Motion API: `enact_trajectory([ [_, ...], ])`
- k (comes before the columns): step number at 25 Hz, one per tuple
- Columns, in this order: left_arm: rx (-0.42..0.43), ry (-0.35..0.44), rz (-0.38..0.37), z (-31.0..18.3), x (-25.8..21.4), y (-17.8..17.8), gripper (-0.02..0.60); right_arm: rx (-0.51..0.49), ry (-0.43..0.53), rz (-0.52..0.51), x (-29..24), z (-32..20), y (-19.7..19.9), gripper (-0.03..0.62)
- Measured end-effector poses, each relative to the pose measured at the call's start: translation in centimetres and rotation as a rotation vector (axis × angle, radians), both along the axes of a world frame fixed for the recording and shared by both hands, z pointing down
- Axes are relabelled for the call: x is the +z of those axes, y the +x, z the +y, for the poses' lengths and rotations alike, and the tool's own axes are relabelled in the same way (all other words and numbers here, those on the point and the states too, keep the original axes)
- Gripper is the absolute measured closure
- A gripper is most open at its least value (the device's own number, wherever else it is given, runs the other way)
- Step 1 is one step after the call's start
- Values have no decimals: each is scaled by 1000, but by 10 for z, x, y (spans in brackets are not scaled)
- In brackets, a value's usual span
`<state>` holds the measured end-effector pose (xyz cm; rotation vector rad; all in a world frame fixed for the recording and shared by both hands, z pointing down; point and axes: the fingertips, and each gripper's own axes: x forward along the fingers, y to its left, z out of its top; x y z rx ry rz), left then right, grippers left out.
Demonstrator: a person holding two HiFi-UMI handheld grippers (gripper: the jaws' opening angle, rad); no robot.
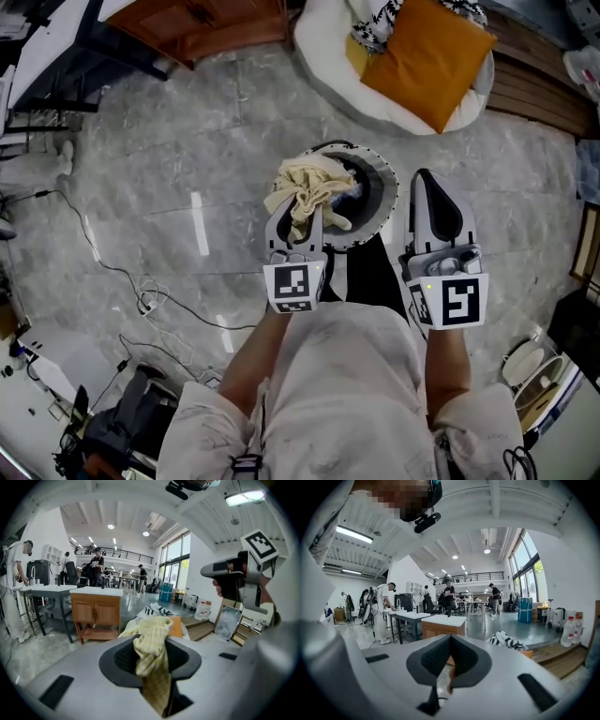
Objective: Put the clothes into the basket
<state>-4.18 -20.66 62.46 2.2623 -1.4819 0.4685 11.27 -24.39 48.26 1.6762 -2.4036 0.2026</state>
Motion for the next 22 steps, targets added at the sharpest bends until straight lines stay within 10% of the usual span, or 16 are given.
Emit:
enact_trajectory([
  [22, -59, -432, -232, 25, 244, -1, 463, -76, -177, 0, 97, -8, 34, 606],
])
